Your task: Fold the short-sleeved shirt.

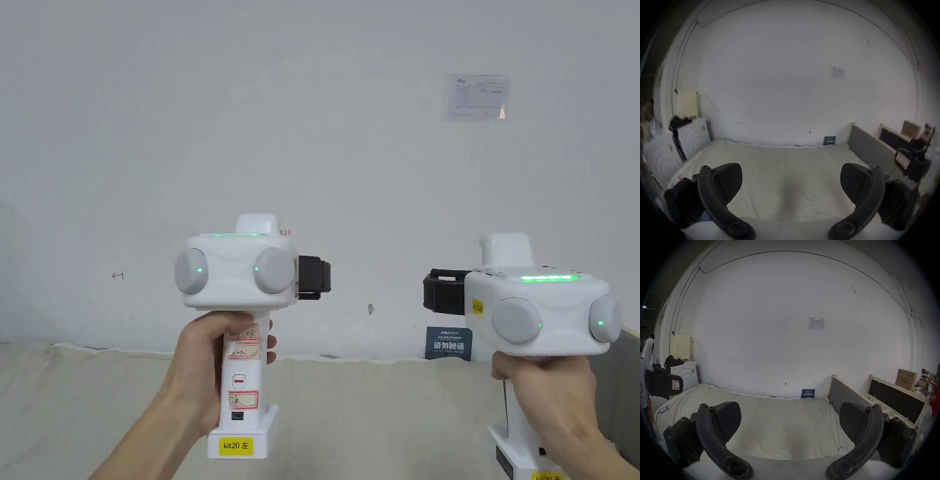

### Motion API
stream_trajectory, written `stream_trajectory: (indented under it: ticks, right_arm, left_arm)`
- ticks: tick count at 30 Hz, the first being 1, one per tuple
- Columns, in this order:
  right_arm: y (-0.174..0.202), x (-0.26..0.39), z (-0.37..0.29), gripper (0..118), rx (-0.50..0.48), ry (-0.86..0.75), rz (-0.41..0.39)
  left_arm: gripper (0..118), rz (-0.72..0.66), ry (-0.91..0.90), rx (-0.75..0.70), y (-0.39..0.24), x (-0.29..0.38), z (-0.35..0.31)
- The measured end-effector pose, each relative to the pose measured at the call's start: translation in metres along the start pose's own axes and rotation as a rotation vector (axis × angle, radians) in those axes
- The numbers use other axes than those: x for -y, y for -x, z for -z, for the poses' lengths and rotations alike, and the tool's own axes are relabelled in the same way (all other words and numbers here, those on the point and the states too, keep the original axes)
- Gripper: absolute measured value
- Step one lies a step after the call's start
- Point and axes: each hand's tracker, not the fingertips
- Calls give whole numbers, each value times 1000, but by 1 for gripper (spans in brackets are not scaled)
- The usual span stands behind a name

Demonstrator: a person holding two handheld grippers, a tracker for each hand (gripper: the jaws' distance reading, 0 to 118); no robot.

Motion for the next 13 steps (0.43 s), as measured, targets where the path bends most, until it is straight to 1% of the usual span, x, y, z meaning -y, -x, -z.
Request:
stream_trajectory:
  ticks: [1, 2, 4, 6, 9, 13]
  right_arm:
    - [0, -1, -1, 118, 0, -2, 4]
    - [0, -1, -2, 118, 0, -4, 9]
    - [0, -2, -2, 118, -2, 0, 11]
    - [1, -2, -3, 118, 3, 4, -2]
    - [2, -2, -5, 118, 21, -9, -23]
    - [0, -3, -4, 118, 33, -13, -12]
  left_arm:
    - [118, -33, 21, -7, 3, -2, 2]
    - [118, -37, 0, 7, 6, 0, 3]
    - [118, -47, 3, -15, 7, 3, 4]
    - [118, -15, -11, -70, 4, 7, 8]
    - [118, 21, -41, -101, 2, 14, 8]
    - [118, 14, -62, -136, 3, 13, 6]
